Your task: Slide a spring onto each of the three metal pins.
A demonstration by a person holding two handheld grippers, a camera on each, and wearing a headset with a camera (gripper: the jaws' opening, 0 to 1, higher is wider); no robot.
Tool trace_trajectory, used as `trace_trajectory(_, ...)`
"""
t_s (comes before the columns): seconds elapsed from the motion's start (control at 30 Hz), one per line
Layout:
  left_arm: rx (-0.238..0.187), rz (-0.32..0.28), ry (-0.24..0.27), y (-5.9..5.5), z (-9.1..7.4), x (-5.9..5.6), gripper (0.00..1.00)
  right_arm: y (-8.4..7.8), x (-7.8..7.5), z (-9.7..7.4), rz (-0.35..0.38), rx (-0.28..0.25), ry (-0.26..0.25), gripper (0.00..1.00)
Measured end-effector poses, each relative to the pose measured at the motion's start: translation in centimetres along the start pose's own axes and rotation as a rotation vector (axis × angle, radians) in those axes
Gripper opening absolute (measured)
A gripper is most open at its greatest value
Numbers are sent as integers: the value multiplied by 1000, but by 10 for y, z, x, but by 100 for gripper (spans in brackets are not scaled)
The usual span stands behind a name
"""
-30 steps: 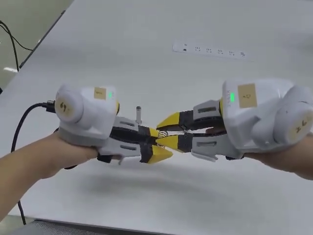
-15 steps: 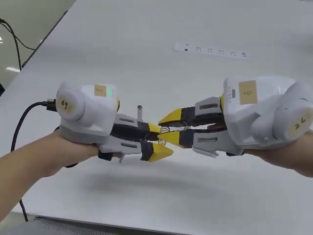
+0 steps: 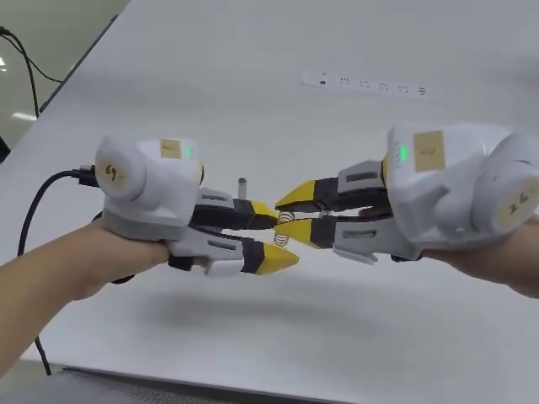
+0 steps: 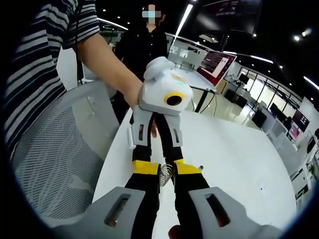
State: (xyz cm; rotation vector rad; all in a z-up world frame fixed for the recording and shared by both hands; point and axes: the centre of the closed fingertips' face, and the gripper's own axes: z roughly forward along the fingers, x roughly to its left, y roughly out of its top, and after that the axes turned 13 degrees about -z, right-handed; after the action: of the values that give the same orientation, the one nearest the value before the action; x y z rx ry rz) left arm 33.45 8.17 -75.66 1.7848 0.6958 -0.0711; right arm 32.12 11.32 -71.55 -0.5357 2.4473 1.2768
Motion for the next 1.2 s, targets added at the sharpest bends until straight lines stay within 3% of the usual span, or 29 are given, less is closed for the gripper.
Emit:
trace_trajectory(0.47, -18, -19, 79, -6, -20, 19, 40, -7, -6, -2, 11, 13, -25, 7)
trace_trajectory(0.63, -16, -45, 107, -13, -33, 27, 46, -9, -8, -4, 16, 17, -34, 7)
trace_trajectory(1.0, -65, -81, 193, -17, -59, 46, 64, -13, -9, -5, 23, 31, -45, 7)
trace_trajectory(1.2, -86, -111, 204, -24, -67, 47, 77, -15, -9, -6, 29, 37, -52, 7)
